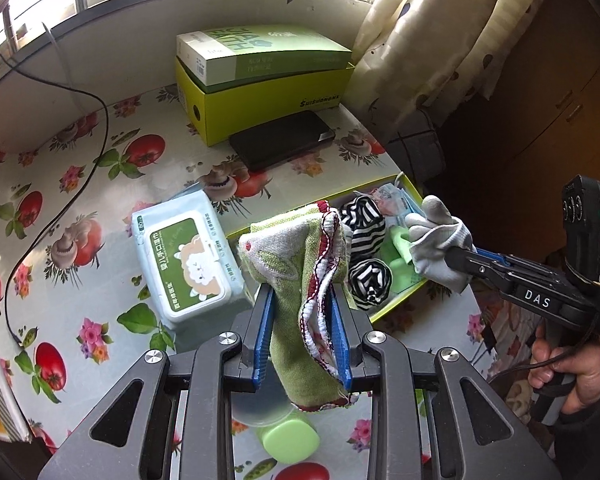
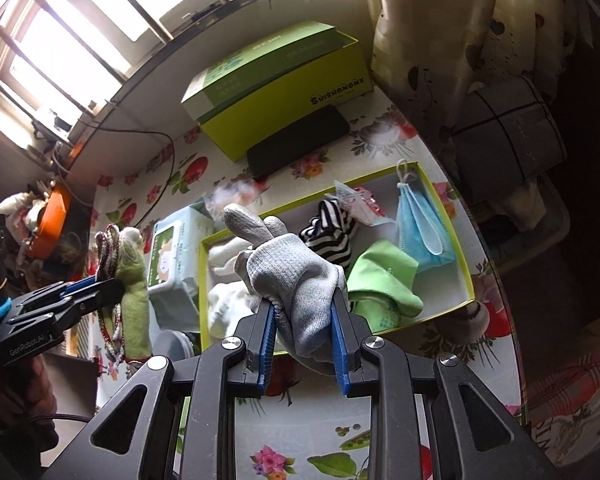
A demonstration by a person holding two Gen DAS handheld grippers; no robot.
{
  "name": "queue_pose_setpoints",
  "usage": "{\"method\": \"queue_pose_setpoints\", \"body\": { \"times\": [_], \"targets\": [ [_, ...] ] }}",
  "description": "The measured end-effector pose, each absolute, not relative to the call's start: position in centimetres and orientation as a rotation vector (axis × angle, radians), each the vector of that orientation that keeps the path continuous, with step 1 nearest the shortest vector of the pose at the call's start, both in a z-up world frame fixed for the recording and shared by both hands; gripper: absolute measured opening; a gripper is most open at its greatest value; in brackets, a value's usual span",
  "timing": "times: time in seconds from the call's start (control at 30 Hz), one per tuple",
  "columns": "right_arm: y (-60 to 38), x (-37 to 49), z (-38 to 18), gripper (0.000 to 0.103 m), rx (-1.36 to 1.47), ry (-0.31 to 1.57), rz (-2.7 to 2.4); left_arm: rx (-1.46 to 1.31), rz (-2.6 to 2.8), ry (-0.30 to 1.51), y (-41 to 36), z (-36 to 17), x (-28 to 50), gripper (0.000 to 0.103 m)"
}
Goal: Organize soft objects
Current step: 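Carry the green towel and grey glove over the white tray, then lower the grey glove into the tray and open the right gripper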
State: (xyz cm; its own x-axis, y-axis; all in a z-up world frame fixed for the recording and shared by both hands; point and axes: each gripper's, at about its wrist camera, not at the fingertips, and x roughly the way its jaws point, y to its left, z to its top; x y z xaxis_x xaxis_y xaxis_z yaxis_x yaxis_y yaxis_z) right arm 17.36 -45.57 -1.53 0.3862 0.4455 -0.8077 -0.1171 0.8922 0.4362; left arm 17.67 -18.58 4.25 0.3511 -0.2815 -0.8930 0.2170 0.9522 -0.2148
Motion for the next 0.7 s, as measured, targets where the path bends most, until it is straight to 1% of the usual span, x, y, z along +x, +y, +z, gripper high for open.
{"method": "queue_pose_setpoints", "body": {
  "times": [0.27,0.5,0.6,0.67,0.7],
  "targets": [
    [-48.1,19.7,-4.6,0.023,0.344,1.159,0.283,-0.041,-0.346,1.184,-20.4,3.7,18.5,0.028],
    [-47.4,21.6,-8.6,0.023,0.29,1.237,0.265,-0.027,-0.365,1.197,-21.6,3.3,19.3,0.028],
    [-47.3,21.8,-9.4,0.024,0.287,1.239,0.262,-0.023,-0.375,1.203,-22.1,3.0,19.8,0.028],
    [-47.3,21.9,-9.3,0.026,0.295,1.237,0.263,-0.018,-0.385,1.208,-22.6,2.8,20.1,0.028],
    [-47.3,21.8,-9.1,0.029,0.3,1.234,0.27,-0.018,-0.389,1.211,-22.8,2.7,20.3,0.028]
  ]
}}
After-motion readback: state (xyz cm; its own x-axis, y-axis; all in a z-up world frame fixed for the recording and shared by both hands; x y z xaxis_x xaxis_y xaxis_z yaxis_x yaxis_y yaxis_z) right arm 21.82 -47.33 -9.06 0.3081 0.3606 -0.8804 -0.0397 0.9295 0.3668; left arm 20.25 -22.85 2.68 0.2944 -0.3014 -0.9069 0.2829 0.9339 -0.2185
